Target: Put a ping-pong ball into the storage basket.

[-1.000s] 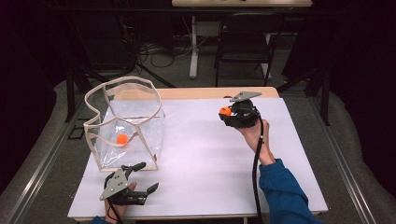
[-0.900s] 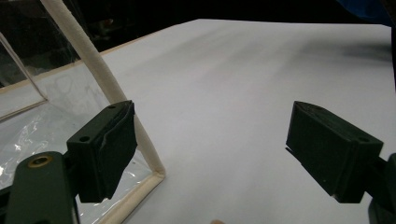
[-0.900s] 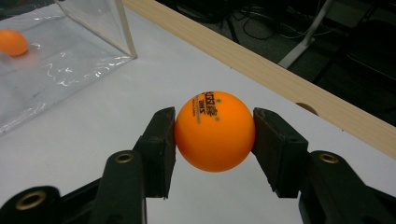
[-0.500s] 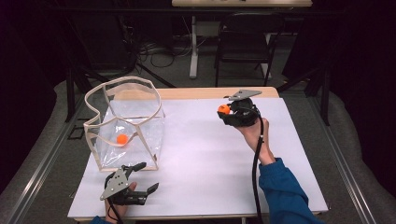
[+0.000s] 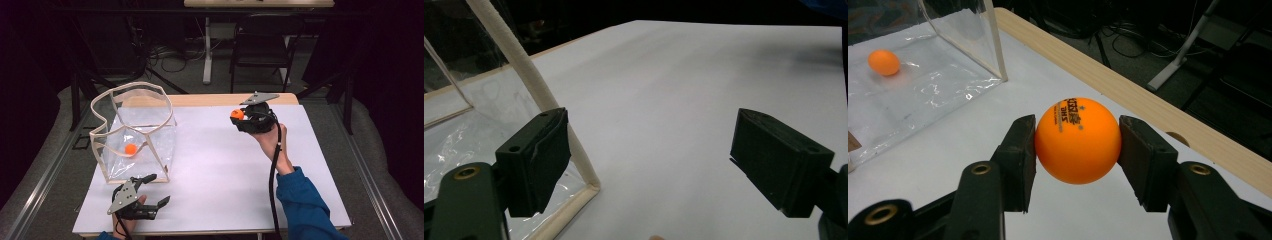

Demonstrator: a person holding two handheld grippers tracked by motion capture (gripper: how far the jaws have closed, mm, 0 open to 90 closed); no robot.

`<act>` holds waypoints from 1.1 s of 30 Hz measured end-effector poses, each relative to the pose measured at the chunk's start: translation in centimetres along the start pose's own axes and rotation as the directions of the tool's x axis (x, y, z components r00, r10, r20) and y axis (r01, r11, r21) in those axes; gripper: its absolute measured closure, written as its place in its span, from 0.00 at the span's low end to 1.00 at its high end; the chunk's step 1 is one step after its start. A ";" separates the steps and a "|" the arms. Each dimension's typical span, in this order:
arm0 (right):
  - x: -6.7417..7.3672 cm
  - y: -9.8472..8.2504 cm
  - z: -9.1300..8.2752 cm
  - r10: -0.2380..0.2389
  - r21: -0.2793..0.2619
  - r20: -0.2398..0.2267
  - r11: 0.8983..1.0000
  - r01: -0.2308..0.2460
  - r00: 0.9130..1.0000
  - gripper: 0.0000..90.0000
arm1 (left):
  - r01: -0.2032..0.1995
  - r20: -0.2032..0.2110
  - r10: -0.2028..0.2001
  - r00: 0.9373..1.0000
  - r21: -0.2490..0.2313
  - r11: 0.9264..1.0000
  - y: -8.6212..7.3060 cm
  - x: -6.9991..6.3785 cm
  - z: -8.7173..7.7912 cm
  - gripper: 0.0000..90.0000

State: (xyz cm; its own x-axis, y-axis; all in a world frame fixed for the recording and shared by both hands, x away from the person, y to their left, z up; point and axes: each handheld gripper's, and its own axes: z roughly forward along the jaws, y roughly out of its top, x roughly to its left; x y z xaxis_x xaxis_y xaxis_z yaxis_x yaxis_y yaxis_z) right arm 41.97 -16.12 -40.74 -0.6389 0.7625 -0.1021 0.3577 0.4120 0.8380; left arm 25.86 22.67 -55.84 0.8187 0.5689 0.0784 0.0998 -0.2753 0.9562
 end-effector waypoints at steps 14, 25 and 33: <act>0.6 1.2 0.0 -0.027 -0.011 -0.009 1.000 0.027 1.000 0.56 | 0.001 0.005 -0.001 1.000 -0.002 1.000 0.0 0.0 0.1 0.18; 1.3 2.2 0.2 -0.055 -0.011 -0.018 0.998 0.055 0.998 0.56 | 0.001 0.005 -0.001 1.000 0.002 1.000 0.0 0.0 0.0 0.18; 1.8 2.5 0.5 -0.065 -0.011 -0.025 0.998 0.065 0.998 0.56 | 0.001 0.002 -0.001 1.000 0.000 1.000 0.0 0.1 0.0 0.18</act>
State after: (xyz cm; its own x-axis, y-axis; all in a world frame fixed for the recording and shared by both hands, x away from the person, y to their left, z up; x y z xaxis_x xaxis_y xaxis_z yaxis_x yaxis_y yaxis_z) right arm 42.10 -13.49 -39.14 -0.6780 0.7210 -0.1431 0.3079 0.4554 0.8354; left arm 25.91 22.69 -55.85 0.8199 0.5674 0.0768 0.1007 -0.2749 0.9562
